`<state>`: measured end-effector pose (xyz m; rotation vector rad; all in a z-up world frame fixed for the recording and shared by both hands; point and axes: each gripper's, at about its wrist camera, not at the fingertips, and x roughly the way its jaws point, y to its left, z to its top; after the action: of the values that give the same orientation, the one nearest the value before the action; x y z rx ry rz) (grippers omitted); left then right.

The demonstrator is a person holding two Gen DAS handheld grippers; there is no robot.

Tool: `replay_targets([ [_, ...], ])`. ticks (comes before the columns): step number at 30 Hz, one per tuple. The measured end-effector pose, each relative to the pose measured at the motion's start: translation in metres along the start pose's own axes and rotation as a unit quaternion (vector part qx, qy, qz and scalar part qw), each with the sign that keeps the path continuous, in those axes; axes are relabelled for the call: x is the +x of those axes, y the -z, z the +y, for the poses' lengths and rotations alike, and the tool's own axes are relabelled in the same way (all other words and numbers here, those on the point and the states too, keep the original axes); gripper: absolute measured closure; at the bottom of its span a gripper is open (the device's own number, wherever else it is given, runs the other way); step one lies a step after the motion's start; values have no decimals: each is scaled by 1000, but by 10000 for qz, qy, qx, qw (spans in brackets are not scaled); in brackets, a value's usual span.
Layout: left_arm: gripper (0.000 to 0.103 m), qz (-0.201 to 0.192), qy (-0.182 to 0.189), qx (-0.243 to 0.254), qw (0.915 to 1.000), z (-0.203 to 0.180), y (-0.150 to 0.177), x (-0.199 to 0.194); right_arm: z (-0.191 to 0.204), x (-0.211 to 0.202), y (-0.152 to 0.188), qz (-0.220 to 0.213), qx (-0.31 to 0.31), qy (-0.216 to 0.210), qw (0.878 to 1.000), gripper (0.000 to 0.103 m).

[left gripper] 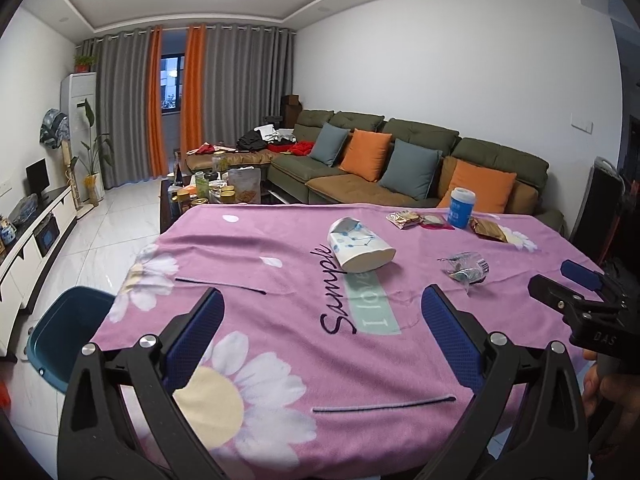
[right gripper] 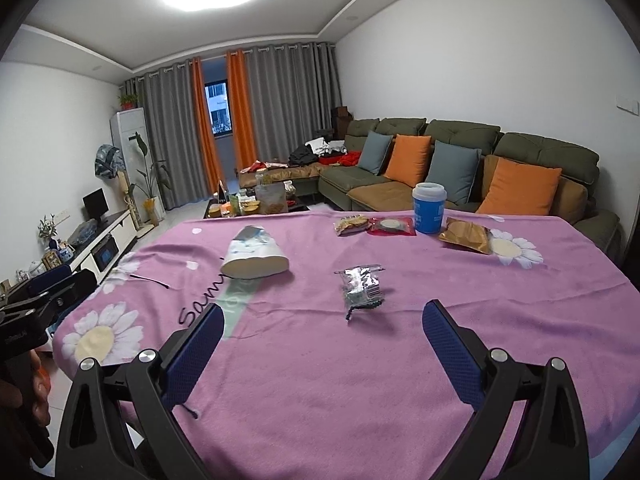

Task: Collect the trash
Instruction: 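Move both tools back over the table toward the remaining trash, then grasp the white paper cup with the left tool while the right tool grasps the silver wrapper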

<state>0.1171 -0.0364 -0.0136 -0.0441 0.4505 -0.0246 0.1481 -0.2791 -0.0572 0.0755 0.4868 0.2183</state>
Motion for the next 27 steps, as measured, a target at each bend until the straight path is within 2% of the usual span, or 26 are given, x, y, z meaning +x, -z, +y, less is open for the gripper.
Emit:
replay_targets([
  [10,6,278,141,227,9993,-15,-20,71,-15,72,-16,700,-17,110,9975,7],
  [17,6,750,155,504,9958,-30,-25,140,-25,112,-26,1074,-36,134,9941,8],
  [23,6,1201,-85,1107,9865,-47,-24,189,-28,130,-27,1277,-2,48,9918,9],
  [27,7,1245,-348,1554,9794,-57,-27,212,-32,138,-27,1403,88,-11,9901,9],
])
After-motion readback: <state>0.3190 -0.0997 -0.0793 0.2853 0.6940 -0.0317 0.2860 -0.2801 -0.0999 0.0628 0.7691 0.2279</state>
